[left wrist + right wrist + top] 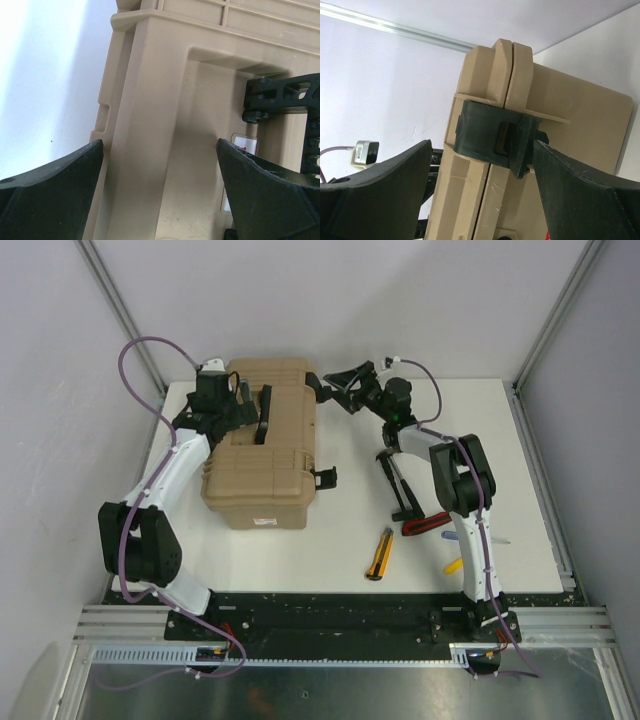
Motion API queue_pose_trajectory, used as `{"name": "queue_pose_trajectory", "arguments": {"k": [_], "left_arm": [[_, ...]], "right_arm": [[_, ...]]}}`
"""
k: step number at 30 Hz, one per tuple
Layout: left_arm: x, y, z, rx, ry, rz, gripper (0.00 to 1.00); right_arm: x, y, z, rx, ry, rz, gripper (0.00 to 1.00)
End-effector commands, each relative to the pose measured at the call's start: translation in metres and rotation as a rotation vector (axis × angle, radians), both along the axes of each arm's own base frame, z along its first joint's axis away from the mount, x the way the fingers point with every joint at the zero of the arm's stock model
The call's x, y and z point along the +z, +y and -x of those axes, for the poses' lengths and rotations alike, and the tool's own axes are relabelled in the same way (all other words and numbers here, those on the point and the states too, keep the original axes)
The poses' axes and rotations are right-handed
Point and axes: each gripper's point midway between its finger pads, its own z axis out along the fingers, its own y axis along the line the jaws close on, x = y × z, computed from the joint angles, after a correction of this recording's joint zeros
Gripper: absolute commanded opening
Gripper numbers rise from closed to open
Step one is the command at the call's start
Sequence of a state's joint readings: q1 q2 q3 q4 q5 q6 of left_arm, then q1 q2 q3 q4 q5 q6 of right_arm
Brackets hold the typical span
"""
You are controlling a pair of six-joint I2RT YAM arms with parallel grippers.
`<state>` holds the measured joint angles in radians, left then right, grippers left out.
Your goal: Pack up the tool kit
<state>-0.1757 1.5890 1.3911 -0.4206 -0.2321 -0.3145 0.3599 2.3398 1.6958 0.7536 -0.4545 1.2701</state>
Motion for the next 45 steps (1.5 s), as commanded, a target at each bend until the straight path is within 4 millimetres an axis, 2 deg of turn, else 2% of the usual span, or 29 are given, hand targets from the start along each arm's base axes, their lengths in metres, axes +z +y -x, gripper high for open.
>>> {"name": "queue_pose_trajectory", "arguments": {"k": [1, 9, 14, 18, 23, 26, 30, 33, 35, 40, 45], "left_arm": [[0.002, -0.003, 0.014, -0.009, 0.024, 0.005, 0.99], [0.001, -0.001, 0.018, -0.002, 0.026, 0.004, 0.99], [0.004, 0.001, 0.019, 0.004, 0.018, 0.000, 1.00], [0.017, 0.003, 0.021, 0.014, -0.013, 0.000, 1.00], [0.054, 0.004, 0.028, 0.027, -0.098, 0.028, 0.99], [0.083, -0.002, 0.032, -0.005, -0.161, 0.067, 1.00], [0.123, -0.021, 0.036, -0.108, -0.238, 0.145, 1.00], [0.137, -0.044, 0.039, -0.230, -0.254, 0.203, 0.99], [0.136, -0.059, 0.038, -0.302, -0.243, 0.203, 1.00], [0.116, -0.079, 0.035, -0.353, -0.197, 0.146, 0.99], [0.105, -0.085, 0.031, -0.315, -0.178, 0.097, 0.99]], "right_arm": [[0.040, -0.007, 0.012, 0.003, -0.113, -0.028, 0.85], [0.036, -0.025, 0.017, -0.035, -0.108, -0.043, 0.84], [0.012, -0.038, 0.012, -0.101, -0.024, 0.062, 0.86], [0.000, -0.048, 0.013, -0.148, 0.011, 0.172, 0.88], [0.006, -0.059, 0.021, -0.174, 0.003, 0.299, 0.88], [0.011, -0.063, 0.031, -0.175, -0.004, 0.381, 0.87], [0.013, -0.066, 0.048, -0.145, 0.002, 0.447, 0.87], [0.011, -0.069, 0.060, -0.123, 0.017, 0.500, 0.87], [0.010, -0.069, 0.069, -0.113, 0.021, 0.536, 0.87], [0.006, -0.071, 0.098, -0.080, 0.032, 0.629, 0.86], [-0.006, -0.079, 0.123, -0.075, 0.074, 0.682, 0.86]]}}
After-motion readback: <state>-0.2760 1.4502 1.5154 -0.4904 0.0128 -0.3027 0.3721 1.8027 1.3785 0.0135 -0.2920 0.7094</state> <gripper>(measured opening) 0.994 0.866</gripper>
